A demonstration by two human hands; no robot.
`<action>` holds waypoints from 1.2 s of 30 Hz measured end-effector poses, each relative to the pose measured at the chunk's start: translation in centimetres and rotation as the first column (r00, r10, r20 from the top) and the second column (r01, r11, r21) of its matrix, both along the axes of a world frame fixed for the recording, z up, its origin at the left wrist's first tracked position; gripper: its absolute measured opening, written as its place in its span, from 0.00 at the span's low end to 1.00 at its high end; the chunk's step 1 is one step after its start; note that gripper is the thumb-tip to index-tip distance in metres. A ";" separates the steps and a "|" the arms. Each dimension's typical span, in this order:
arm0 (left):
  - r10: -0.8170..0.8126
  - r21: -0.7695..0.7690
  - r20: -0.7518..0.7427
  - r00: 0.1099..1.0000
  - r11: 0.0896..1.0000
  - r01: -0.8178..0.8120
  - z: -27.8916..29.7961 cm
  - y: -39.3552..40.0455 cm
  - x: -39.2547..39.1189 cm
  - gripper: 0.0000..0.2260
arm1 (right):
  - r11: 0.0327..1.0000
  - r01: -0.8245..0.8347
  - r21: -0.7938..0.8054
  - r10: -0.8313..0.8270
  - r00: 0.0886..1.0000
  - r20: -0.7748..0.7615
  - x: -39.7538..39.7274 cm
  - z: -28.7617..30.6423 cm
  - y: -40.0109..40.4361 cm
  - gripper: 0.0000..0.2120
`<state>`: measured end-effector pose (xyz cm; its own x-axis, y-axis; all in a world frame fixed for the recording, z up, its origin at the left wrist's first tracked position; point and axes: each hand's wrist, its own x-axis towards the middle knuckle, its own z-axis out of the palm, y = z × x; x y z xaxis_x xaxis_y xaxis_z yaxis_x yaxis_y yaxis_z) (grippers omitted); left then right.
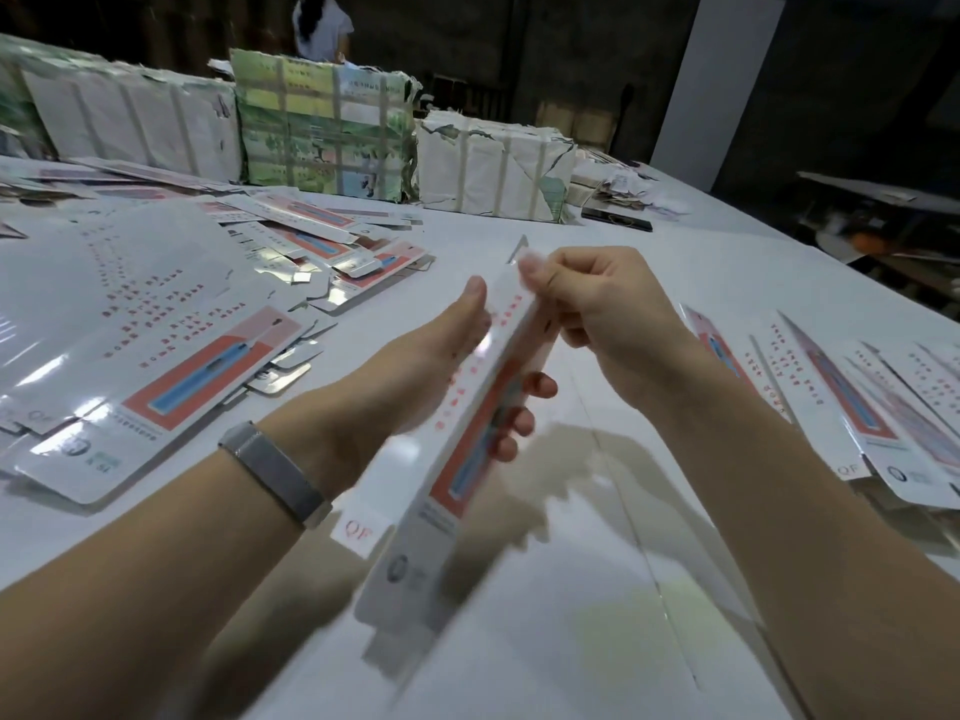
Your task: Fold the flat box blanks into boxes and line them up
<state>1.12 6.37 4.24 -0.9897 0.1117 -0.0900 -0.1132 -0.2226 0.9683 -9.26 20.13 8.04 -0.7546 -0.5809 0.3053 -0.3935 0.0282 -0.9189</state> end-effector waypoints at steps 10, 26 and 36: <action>0.154 -0.118 -0.127 0.980 0.979 -0.169 -0.7 0.7 0.8 0.27 | 0.947 0.265 -0.180 -0.275 0.961 -0.035 1.3 -1.6 -1.6 0.17; 0.337 -0.076 -0.384 0.860 0.916 -0.393 -2.2 1.5 -0.3 0.32 | 0.945 0.104 -0.311 -0.028 0.971 0.239 3.4 -4.1 -3.2 0.18; 0.361 0.013 -0.457 0.813 0.916 -0.400 -1.4 1.6 0.3 0.24 | 0.943 0.103 -0.317 -0.065 0.990 0.127 3.6 -4.4 -3.2 0.11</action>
